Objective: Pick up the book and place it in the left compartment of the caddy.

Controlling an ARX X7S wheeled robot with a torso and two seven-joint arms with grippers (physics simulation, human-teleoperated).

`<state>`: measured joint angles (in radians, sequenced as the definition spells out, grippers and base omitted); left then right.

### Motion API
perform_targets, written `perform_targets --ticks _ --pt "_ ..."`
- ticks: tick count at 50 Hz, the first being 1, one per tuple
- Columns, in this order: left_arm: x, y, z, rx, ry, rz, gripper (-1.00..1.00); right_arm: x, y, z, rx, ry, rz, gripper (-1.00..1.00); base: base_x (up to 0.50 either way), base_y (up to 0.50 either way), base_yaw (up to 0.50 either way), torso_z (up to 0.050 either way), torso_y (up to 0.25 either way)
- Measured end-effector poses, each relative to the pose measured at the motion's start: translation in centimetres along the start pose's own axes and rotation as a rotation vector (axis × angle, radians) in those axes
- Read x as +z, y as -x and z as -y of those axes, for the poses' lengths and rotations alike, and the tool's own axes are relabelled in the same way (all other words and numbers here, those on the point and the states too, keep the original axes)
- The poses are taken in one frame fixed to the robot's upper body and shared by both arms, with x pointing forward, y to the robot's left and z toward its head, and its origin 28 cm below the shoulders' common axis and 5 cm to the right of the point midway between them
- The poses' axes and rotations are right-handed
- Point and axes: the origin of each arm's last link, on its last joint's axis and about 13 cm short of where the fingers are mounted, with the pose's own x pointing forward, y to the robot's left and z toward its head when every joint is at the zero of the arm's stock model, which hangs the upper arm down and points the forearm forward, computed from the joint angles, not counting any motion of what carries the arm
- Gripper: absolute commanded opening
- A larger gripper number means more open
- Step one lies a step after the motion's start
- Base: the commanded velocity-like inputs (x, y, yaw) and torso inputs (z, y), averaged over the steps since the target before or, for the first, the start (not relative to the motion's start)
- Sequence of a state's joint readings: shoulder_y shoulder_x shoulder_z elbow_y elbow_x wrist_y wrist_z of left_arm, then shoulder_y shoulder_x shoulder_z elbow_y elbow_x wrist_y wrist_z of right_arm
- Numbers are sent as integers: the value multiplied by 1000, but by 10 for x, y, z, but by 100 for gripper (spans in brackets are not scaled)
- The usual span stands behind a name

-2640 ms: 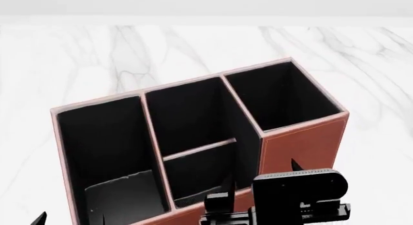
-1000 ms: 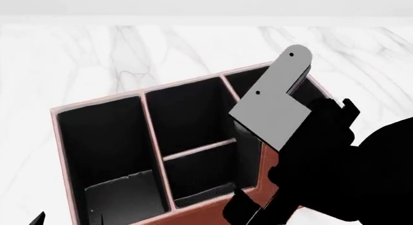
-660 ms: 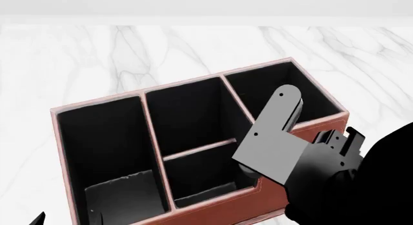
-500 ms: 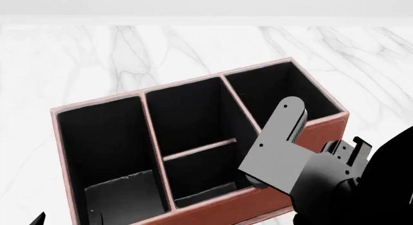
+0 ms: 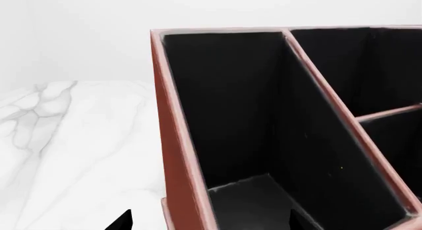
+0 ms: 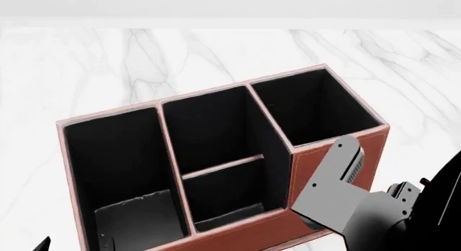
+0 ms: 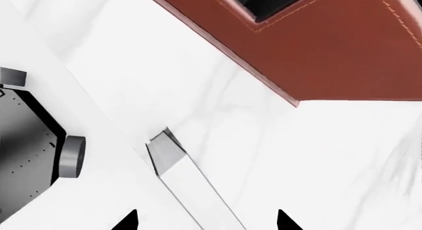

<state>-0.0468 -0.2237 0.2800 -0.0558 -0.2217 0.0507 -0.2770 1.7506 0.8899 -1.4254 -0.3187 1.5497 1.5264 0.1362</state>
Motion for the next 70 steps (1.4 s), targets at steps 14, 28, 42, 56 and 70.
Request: perform_targets --ticks 14,28,42,56,70 --pt "0 0 0 0 0 0 100 -4 -7 3 -34 -7 -58 100 0 0 0 0 0" --pt "0 0 0 0 1 -1 100 -5 -16 2 -32 15 -70 100 0 0 0 0 0" --pt "0 0 0 1 2 -1 100 -4 -27 0 -7 34 -73 100 0 0 0 0 0" --pt "0 0 0 2 2 -1 100 -6 -38 0 10 31 -75 100 0 0 0 0 0" --pt "0 0 0 2 1 -2 100 -8 -52 -2 39 30 -82 100 0 0 0 0 0"
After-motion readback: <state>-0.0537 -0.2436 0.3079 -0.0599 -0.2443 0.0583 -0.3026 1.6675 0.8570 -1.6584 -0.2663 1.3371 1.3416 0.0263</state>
